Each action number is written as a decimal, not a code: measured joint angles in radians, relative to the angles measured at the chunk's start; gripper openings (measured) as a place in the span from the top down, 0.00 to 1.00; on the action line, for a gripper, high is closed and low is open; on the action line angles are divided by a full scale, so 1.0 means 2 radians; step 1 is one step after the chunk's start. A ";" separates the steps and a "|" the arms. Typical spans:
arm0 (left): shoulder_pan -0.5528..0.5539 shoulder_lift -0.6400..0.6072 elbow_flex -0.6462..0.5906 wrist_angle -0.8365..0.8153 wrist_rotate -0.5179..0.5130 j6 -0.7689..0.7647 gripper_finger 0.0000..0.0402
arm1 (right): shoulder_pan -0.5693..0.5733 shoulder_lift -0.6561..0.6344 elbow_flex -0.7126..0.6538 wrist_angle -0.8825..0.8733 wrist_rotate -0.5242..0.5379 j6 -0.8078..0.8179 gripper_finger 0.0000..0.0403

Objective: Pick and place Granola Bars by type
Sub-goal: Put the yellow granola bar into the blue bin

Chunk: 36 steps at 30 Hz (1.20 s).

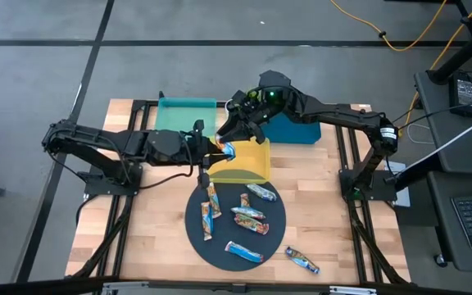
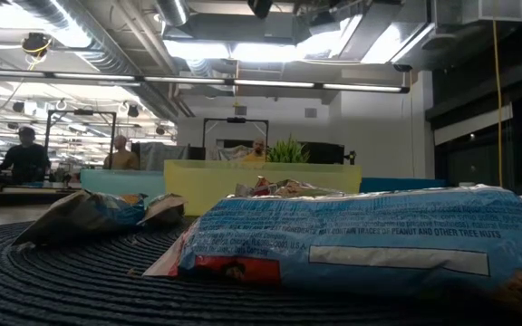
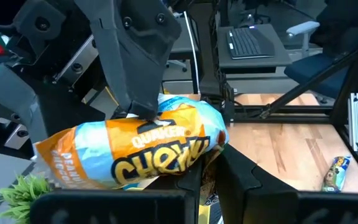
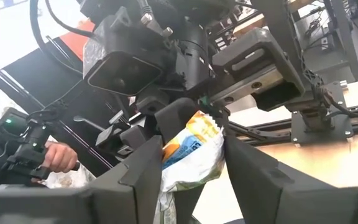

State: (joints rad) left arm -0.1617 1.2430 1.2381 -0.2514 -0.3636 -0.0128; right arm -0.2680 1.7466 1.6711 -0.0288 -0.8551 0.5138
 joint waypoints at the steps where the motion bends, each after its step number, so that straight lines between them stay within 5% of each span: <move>1: 0.001 0.000 0.000 0.000 0.000 0.000 0.94 | 0.000 0.000 0.000 0.000 0.001 -0.001 0.60; 14: 0.001 0.000 0.000 -0.003 0.008 -0.009 0.94 | -0.001 0.000 0.000 0.008 -0.001 -0.026 0.98; 36: -0.001 0.000 -0.001 -0.087 0.009 -0.119 0.66 | -0.009 -0.001 0.011 0.041 -0.029 -0.012 0.99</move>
State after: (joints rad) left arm -0.1644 1.2435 1.2369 -0.4251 -0.3450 -0.2513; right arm -0.2863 1.7449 1.6929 0.0528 -0.9126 0.4890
